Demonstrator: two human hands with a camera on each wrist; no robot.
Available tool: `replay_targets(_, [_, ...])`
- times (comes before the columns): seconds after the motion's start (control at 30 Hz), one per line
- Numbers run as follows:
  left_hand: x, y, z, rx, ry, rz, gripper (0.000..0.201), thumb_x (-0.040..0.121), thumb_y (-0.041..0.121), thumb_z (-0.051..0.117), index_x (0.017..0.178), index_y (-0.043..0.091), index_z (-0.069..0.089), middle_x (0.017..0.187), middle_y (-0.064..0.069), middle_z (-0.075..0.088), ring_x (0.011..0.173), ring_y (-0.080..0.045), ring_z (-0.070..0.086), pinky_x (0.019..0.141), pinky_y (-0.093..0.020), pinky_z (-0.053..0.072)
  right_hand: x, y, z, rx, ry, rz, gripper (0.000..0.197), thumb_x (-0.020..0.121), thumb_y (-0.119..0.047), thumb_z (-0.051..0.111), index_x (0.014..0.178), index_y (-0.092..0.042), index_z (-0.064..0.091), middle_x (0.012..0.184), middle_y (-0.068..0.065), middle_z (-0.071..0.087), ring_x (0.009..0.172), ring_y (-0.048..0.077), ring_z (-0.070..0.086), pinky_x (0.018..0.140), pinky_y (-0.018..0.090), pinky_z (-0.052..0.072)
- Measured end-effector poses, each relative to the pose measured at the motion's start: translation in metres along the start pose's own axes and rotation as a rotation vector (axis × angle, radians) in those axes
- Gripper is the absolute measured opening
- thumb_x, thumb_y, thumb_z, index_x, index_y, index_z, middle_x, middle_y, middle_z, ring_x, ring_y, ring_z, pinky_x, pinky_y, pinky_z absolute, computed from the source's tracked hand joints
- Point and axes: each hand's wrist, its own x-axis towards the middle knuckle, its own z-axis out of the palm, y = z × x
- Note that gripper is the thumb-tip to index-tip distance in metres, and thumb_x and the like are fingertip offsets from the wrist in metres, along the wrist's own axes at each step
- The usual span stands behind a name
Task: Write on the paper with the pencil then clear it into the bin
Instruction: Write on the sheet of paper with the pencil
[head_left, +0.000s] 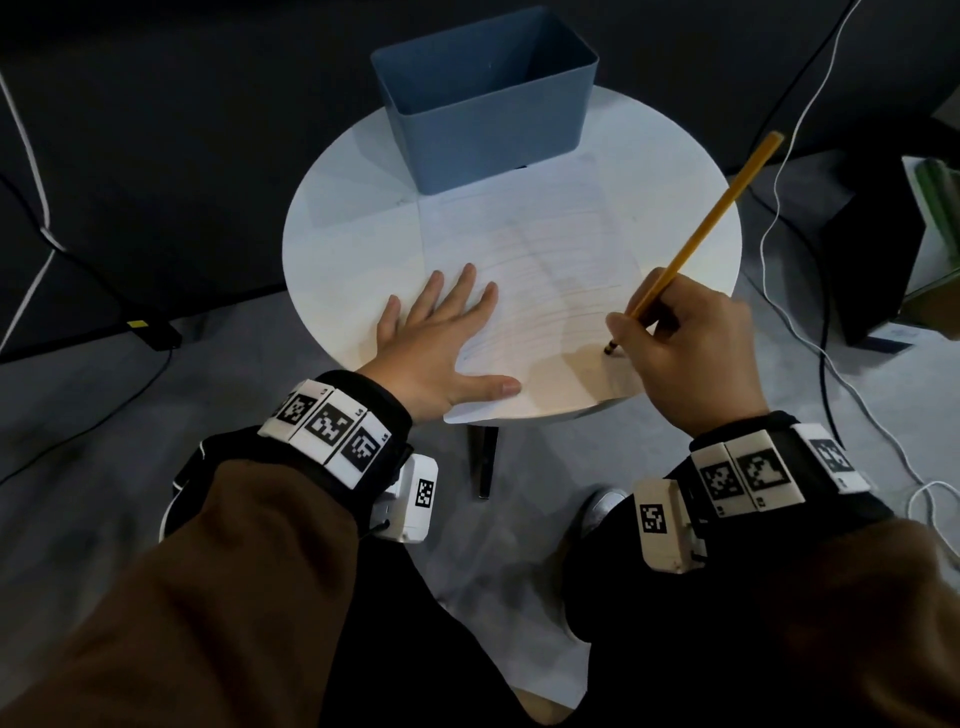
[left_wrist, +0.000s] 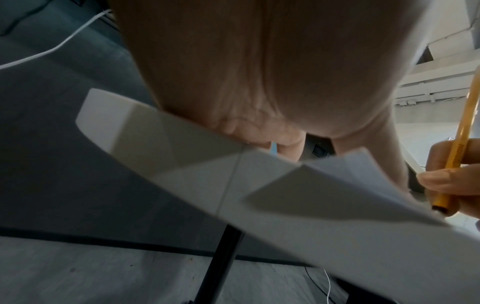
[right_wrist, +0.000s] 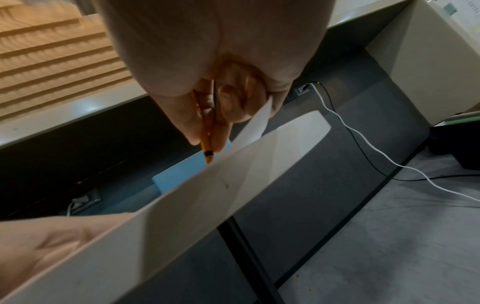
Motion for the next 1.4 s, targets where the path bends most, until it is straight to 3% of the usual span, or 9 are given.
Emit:
replay_targets(0.3, [0.001, -0.001, 0.000, 0.001, 0.000, 0.001, 0.103, 0.079, 0.078, 0.053, 0.156, 0.045, -0.006, 0.161, 0.021, -0.024, 0.147, -0.007, -0.026, 0.120, -0.046, -0.015, 0.004, 0.007, -0.004, -0.056, 0.076, 0.099, 0.018, 0.090, -0.016, 0.072, 0.077, -0.015, 0.059, 0.064, -0.017, 0.054, 0.064, -0.010, 0.056, 0.057, 0.002, 0.036])
replay_targets(0.57, [0.000, 0.000, 0.000, -0.010, 0.005, -0.002, 0.103, 0.079, 0.078, 0.054, 0.156, 0.045, -0.005, 0.161, 0.022, -0.023, 0.147, -0.006, -0.026, 0.120, -0.045, -0.016, -0.001, 0.000, 0.001, -0.035, 0.022, 0.074, 0.016, 0.090, -0.022, 0.073, 0.079, -0.017, 0.062, 0.068, -0.016, 0.058, 0.062, 0.001, 0.058, 0.058, 0.004, 0.039])
replay_targets(0.73, [0.000, 0.000, 0.000, -0.008, 0.008, -0.001, 0.103, 0.078, 0.078, 0.054, 0.156, 0.045, -0.004, 0.161, 0.021, -0.023, 0.148, -0.006, -0.026, 0.120, -0.045, -0.016, 0.002, 0.003, -0.007, -0.096, 0.077, 0.104, 0.017, 0.091, -0.021, 0.072, 0.080, -0.017, 0.060, 0.068, -0.020, 0.055, 0.061, -0.001, 0.055, 0.056, 0.001, 0.036])
replay_targets(0.87, [-0.001, 0.001, -0.001, -0.004, 0.009, -0.001, 0.104, 0.077, 0.080, 0.053, 0.157, 0.044, -0.004, 0.161, 0.021, -0.023, 0.148, -0.007, -0.025, 0.120, -0.045, -0.016, 0.001, -0.011, 0.003, 0.011, 0.030, 0.046, 0.016, 0.091, -0.024, 0.074, 0.081, -0.020, 0.062, 0.071, -0.016, 0.062, 0.064, 0.002, 0.060, 0.060, 0.008, 0.044])
replay_targets(1.07, [-0.001, 0.000, -0.002, -0.023, 0.009, 0.013, 0.105, 0.077, 0.080, 0.053, 0.157, 0.043, -0.003, 0.162, 0.020, -0.023, 0.148, -0.007, -0.026, 0.120, -0.046, -0.016, -0.001, -0.029, 0.027, 0.098, -0.105, -0.080, 0.019, 0.089, -0.019, 0.075, 0.076, -0.016, 0.062, 0.060, -0.021, 0.058, 0.061, 0.005, 0.059, 0.058, 0.011, 0.040])
replay_targets(1.23, [-0.001, 0.000, -0.001, -0.032, 0.007, 0.011, 0.104, 0.078, 0.079, 0.054, 0.157, 0.043, -0.003, 0.162, 0.020, -0.022, 0.148, -0.007, -0.026, 0.120, -0.047, -0.016, 0.001, -0.019, 0.019, 0.037, -0.077, -0.078, 0.018, 0.089, -0.018, 0.075, 0.077, -0.014, 0.062, 0.062, -0.016, 0.060, 0.056, 0.008, 0.056, 0.060, 0.027, 0.048])
replay_targets(1.4, [0.000, 0.000, -0.001, -0.009, 0.007, 0.018, 0.106, 0.077, 0.081, 0.052, 0.157, 0.042, -0.005, 0.162, 0.019, -0.023, 0.148, -0.008, -0.026, 0.120, -0.048, -0.016, -0.001, -0.028, 0.024, 0.120, -0.087, -0.109, 0.019, 0.089, -0.018, 0.076, 0.077, -0.017, 0.061, 0.060, -0.021, 0.056, 0.056, 0.005, 0.056, 0.057, 0.011, 0.037])
